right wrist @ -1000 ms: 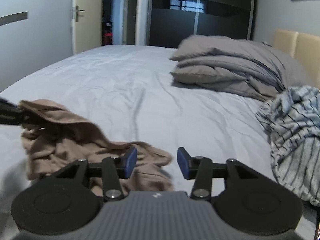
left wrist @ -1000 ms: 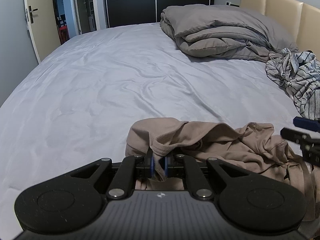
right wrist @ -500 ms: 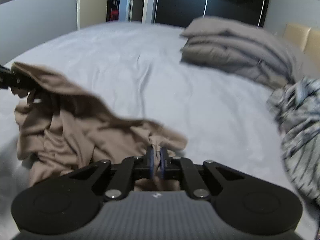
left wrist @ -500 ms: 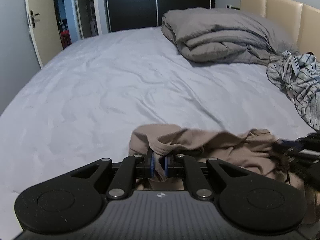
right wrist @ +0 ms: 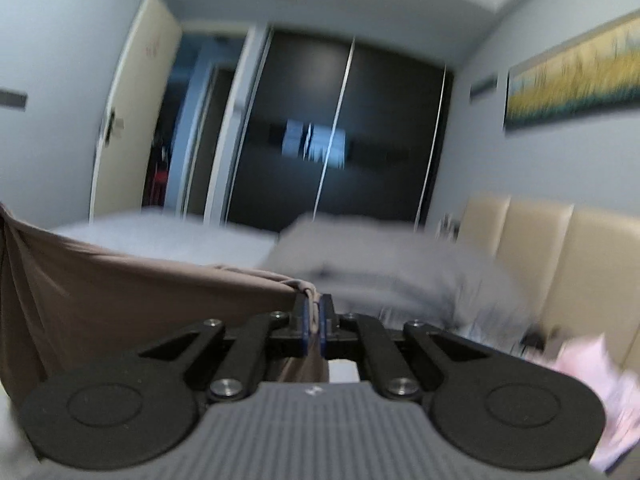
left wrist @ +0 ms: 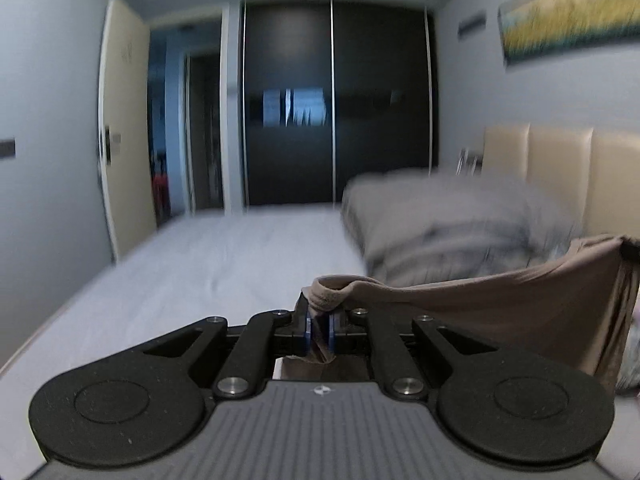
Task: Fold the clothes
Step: 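Lift the beige garment high with both grippers to shake it out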
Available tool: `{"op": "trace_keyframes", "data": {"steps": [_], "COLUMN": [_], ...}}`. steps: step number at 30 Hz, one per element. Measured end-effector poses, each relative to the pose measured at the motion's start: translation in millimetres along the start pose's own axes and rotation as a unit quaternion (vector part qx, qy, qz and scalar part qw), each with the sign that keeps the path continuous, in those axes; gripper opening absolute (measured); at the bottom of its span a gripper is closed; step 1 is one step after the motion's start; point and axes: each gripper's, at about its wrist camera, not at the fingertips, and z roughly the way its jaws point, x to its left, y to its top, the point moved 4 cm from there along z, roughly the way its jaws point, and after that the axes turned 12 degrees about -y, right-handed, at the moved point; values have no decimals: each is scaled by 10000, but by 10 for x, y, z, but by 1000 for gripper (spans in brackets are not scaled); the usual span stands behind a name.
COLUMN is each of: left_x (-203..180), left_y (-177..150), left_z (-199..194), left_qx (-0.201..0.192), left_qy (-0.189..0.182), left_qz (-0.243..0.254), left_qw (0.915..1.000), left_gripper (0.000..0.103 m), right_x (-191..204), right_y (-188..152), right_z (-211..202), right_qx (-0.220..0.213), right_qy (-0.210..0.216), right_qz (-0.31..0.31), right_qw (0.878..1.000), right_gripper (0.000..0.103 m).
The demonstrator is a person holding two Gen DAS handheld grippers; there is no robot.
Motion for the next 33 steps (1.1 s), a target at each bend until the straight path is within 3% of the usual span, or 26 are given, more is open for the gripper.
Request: {"op": "trace_keyframes", "data": {"steps": [5,10,17,21,26,33], "left_x": [-273,-610,-890,-837,-739,-601], "left_y": [707,1216,1581,1463,1272,1004], "left_z": [-682,-1290,-1810,-1588,-1216,-701], "left_qx": [-1010,-1930,-2635,-2353,-1880,-1210], "left_qy": [-233,-400,-949,-918,-815,-667], "left_qz": [284,717,665,600,529,426], "left_qw": [9942,9778,9577,9657,9774,9895], "left_gripper": [5,5,5,5,5,5], "right_x": [-464,-853,-1257,-1329,-1288,-1055], "right_y": [713,1251,1630,1634,1495,1055], "right_z": [-545,-1121,-1688,-1856,-1749,-1007], "right_qx": [-1080,-2030,-2668,-2778,-2487,-1425], "right_qy": [-190,-463,-577,-587,-452,-79], "right_qz": [214,433,787,857,845,801], "right_qw": [9937,9771,9588,9550,9638,9865], "right_gripper": [5,5,5,5,5,5]}}
